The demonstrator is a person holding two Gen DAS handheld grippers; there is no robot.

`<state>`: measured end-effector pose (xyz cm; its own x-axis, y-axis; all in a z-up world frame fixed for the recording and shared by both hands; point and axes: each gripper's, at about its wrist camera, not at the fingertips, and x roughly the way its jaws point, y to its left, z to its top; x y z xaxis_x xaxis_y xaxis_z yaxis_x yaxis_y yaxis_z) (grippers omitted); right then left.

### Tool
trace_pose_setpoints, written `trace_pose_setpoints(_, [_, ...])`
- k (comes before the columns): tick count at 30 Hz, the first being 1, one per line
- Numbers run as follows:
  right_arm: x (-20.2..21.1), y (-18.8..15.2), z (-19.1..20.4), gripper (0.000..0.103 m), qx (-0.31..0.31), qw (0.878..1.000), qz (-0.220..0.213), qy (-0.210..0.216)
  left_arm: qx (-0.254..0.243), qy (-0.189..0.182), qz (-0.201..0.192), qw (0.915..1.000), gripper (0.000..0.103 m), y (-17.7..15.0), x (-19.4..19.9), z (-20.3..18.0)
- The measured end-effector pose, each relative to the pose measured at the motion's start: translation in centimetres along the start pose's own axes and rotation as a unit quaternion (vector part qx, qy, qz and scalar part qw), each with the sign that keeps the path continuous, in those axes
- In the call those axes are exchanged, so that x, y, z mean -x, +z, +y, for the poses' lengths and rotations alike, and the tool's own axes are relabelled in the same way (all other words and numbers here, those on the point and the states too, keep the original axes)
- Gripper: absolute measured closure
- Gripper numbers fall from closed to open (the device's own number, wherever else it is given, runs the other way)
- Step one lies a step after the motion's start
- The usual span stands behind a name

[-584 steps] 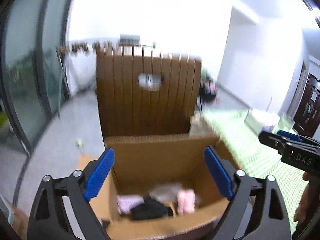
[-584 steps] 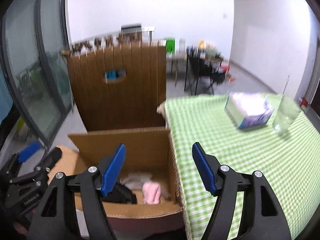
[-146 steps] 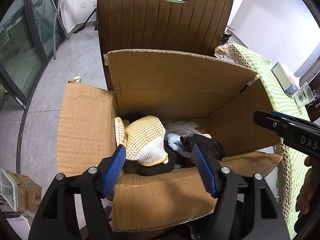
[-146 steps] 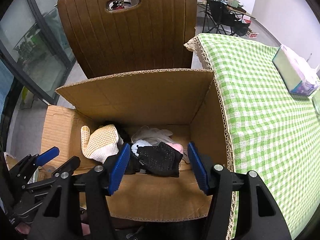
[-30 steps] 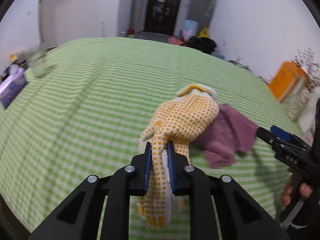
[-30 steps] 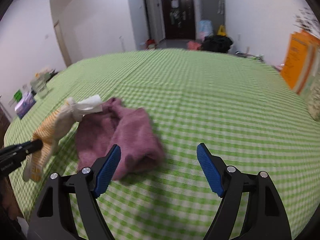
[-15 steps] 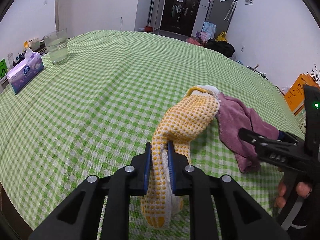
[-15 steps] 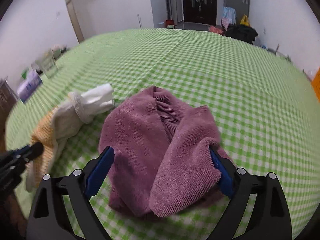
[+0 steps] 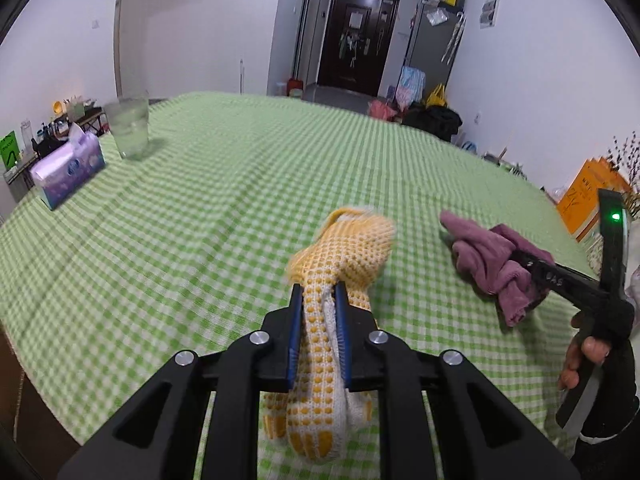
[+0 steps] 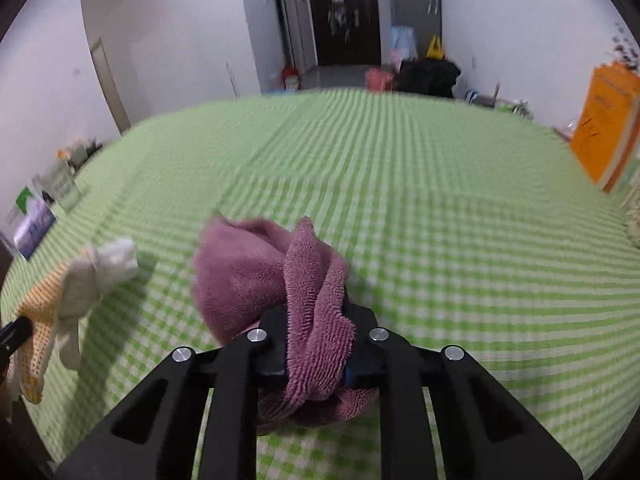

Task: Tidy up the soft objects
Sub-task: 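Grasp the orange-dotted work glove with the left tool while the right tool grasps the maroon towel, then carry the glove and towel to the cardboard box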

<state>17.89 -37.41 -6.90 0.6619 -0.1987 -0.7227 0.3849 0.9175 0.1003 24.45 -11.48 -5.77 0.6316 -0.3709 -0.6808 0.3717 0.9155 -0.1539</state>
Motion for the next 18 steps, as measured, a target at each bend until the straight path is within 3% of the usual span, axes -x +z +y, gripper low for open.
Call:
trace_pose_setpoints(5, [4.9, 0.9, 1.0, 0.087, 0.018, 0.999, -0.046, 0.003, 0.005, -0.003, -0.038, 0.9993, 0.09, 0.8, 3.6, 0.4])
trace_pose_setpoints(10, [7.2, 1.6, 3.0, 0.087, 0.043, 0.997, -0.067, 0.022, 0.011, 0.002, -0.059, 0.9982, 0.091, 0.8, 6.4, 1.4])
trace_pose_setpoints(14, [8.3, 1.7, 4.6, 0.087, 0.052, 0.995, -0.073, 0.046, 0.029, 0.015, -0.071, 0.9969, 0.091, 0.4, 8.4, 3.6])
trace_pose_setpoints(18, [10.0, 2.1, 8.6, 0.087, 0.088, 0.989, -0.089, 0.08, 0.051, 0.039, -0.097, 0.9933, 0.091, 0.2, 11.5, 6.9])
